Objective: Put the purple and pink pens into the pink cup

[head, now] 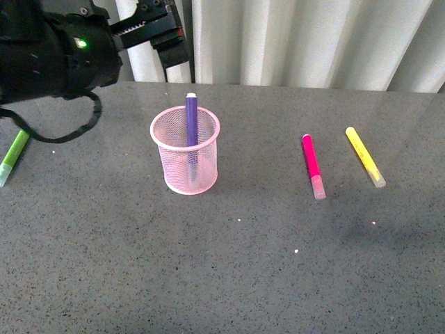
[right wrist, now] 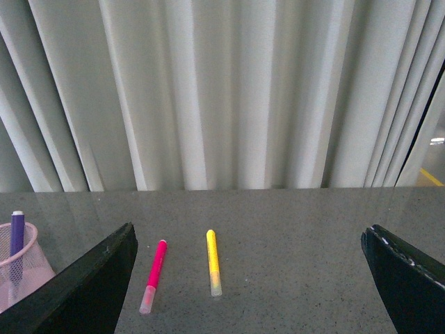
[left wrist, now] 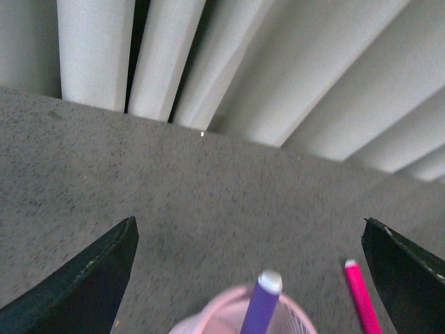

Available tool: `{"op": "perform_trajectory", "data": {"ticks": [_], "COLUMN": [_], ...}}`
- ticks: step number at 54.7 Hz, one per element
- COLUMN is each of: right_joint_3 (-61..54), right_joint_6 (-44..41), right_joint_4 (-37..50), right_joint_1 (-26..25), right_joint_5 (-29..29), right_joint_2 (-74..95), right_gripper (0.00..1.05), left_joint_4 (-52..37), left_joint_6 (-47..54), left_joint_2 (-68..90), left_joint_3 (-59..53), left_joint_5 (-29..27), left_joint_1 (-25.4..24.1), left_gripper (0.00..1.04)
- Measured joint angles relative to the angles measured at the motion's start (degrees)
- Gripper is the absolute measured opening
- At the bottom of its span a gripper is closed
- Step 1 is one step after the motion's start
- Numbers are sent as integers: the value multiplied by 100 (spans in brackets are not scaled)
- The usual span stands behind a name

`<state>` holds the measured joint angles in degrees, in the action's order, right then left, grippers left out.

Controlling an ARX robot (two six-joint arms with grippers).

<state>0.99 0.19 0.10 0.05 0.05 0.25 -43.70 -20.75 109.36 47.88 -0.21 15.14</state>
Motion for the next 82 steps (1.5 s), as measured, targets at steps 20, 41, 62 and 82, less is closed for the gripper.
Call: {"op": "perform_trajectory", "data": {"ticks": [20,41,62,82], "right_joint_3": [2,0,0,0], "right_joint_6": [0,0,0,0], "right_joint_4": [0,0,0,0], "right_joint_1": [0,0,0,-2], "right_joint_5": [-7,2,4,4], "right_joint_2": [0,0,0,0], "right_gripper": [98,98,98,98], "left_joint_4": [2232,-1836,-1456,-295], "left_joint_6": [1126,1978,2033,2033], "left_joint_2": [-2345,-3139,-4457,-6006], "left_joint_3": [-946,-3215,-4210,-4601], "left_joint_5": [415,-570,-7,7], "left_joint_1": [-645,-909,-1434,-1502], "left_gripper": [98,29,4,4]}}
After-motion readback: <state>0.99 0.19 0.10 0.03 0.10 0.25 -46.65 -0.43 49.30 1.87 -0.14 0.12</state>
